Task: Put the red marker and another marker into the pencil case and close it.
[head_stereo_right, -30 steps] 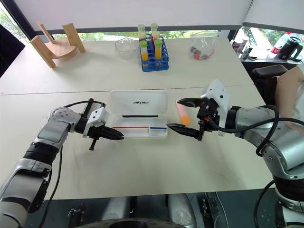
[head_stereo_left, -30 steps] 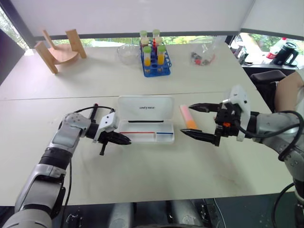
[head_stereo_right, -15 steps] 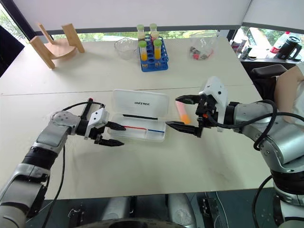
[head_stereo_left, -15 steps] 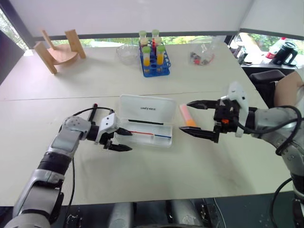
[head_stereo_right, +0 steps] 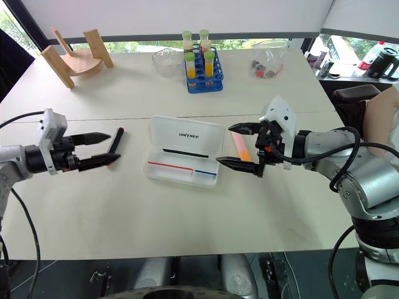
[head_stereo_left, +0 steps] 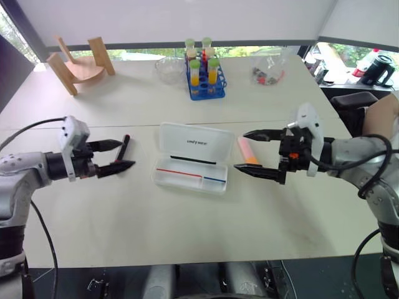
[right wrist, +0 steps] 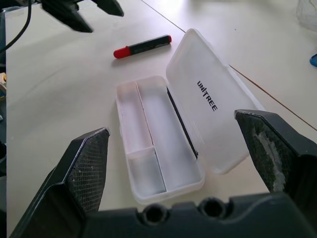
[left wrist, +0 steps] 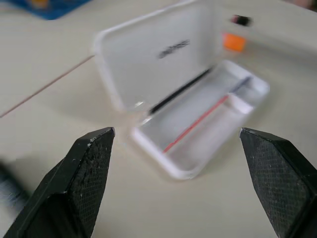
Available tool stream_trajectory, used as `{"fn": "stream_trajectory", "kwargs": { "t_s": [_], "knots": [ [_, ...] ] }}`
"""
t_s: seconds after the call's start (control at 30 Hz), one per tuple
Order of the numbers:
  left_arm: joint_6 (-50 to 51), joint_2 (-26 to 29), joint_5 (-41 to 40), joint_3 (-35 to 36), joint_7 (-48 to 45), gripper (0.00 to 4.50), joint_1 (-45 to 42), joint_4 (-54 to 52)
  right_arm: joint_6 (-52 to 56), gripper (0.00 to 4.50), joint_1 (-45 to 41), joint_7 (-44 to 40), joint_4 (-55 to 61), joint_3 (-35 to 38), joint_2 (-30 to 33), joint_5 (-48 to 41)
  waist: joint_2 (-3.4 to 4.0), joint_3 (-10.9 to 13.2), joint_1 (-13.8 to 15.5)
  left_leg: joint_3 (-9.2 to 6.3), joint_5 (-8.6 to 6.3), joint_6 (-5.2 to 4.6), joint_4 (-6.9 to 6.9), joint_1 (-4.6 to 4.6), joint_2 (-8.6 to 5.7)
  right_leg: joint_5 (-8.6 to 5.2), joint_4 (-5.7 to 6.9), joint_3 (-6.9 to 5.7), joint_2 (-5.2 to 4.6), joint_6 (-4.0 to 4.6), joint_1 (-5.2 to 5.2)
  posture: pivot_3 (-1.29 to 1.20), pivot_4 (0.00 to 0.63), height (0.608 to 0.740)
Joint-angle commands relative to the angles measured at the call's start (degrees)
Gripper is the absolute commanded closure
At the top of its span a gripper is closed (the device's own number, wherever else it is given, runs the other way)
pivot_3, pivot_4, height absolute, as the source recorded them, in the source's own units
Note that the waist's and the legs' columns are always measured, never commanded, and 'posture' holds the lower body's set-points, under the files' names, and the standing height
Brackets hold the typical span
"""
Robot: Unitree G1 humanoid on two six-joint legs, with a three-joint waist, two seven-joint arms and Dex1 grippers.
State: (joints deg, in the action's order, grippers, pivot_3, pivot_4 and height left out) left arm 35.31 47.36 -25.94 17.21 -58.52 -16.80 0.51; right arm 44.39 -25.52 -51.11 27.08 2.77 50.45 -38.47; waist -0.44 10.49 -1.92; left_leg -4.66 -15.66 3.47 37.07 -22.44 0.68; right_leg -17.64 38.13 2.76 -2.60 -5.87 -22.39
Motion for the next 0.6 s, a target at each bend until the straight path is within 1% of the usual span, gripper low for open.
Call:
{"fn": "stream_trajectory", "kwargs": {
  "t_s": [0.03, 0.07, 0.2, 0.27, 0.33, 0.43, 0.5, 0.53, 0.57, 0.6],
  "knots": [
    [-3.4, -4.8, 6.2, -1.7, 12.5, 0.37, -3.7, 6.7, -0.9, 0.00, -1.2, -0.2, 0.8, 1.1, 0.2, 0.0, -0.03, 0.0, 0.2, -0.01, 0.00, 0.00, 0.00, 0.00, 0.01, 0.00, -0.01, 0.00, 0.00, 0.00, 0.02, 0.00, 0.150, 0.740],
    [-1.5, -6.7, 6.5, -2.2, 15.2, 0.37, -4.9, 8.2, -0.7, 0.00, -1.1, -0.1, 1.0, 1.4, 0.3, -0.2, -0.06, 0.0, 0.7, 0.00, 0.00, 0.00, 0.00, -0.02, 0.00, 0.00, -0.01, 0.00, -0.01, 0.00, 0.00, 0.00, 0.150, 0.740],
    [-0.9, -12.3, 7.9, -4.7, 19.8, 0.37, -7.2, 12.7, 0.2, 0.00, -0.6, 0.5, 1.9, 2.5, 0.7, -1.0, -0.14, 0.1, 1.2, 0.00, 0.00, 0.01, 0.02, -0.11, -0.01, 0.01, -0.03, -0.01, -0.02, -0.01, -0.07, 0.00, 0.150, 0.740],
    [-0.9, -14.2, 8.6, -5.9, 21.7, 0.37, -8.4, 15.2, 0.8, 0.00, -0.2, 0.9, 2.6, 3.2, 0.9, -1.5, -0.15, 0.1, 1.3, 0.00, 0.00, 0.01, 0.01, -0.12, -0.02, 0.01, -0.03, -0.01, -0.04, -0.01, -0.08, 0.00, 0.150, 0.740],
    [-0.6, -15.1, 9.1, -6.3, 22.7, 0.37, -9.2, 16.7, 1.2, 0.00, -0.1, 1.2, 3.0, 3.6, 0.9, -1.7, -0.13, 0.1, 1.3, -0.02, 0.01, 0.01, 0.03, -0.09, -0.02, 0.01, -0.01, -0.02, -0.04, -0.01, -0.04, 0.00, 0.150, 0.740],
    [-0.1, -15.4, 9.3, -6.2, 23.7, 1.17, -9.9, 18.2, 1.6, 0.00, 0.4, 1.6, 3.5, 4.2, 1.1, -2.0, -0.12, 0.1, 1.2, -0.01, 0.02, 0.03, 0.05, 0.00, -0.04, 0.02, 0.03, -0.02, -0.04, -0.01, 0.04, 0.00, 0.150, 0.740],
    [0.1, -15.1, 9.3, -6.2, 23.6, 2.08, -10.0, 18.5, 1.7, 0.00, 0.5, 1.7, 3.7, 4.4, 1.2, -2.0, -0.12, 0.1, 1.2, -0.01, 0.02, 0.03, 0.06, 0.02, -0.04, 0.02, 0.03, -0.02, -0.03, -0.02, 0.05, 0.00, 0.150, 0.740],
    [0.4, -14.8, 9.3, -6.0, 23.6, 2.63, -9.9, 18.4, 1.8, 0.00, 0.6, 1.8, 3.8, 4.4, 1.2, -2.1, -0.12, 0.0, 1.2, -0.01, 0.02, 0.04, 0.06, 0.02, -0.04, 0.02, 0.03, -0.02, -0.04, -0.02, 0.05, 0.00, 0.150, 0.740],
    [0.6, -14.6, 9.2, -5.8, 23.6, 3.02, -9.9, 18.3, 1.8, 0.00, 0.7, 1.9, 3.9, 4.5, 1.2, -2.1, -0.11, 0.1, 1.2, -0.01, 0.02, 0.04, 0.06, 0.01, -0.05, 0.02, 0.02, -0.02, -0.04, -0.02, 0.06, 0.00, 0.150, 0.740],
    [0.8, -14.3, 9.1, -5.6, 23.5, 3.59, -9.8, 18.0, 1.8, 0.00, 0.7, 1.9, 3.9, 4.4, 1.2, -2.1, -0.12, 0.0, 1.2, -0.01, 0.02, 0.04, 0.05, 0.01, -0.05, 0.02, 0.02, -0.02, -0.05, -0.02, 0.05, 0.00, 0.150, 0.740]
  ]
}}
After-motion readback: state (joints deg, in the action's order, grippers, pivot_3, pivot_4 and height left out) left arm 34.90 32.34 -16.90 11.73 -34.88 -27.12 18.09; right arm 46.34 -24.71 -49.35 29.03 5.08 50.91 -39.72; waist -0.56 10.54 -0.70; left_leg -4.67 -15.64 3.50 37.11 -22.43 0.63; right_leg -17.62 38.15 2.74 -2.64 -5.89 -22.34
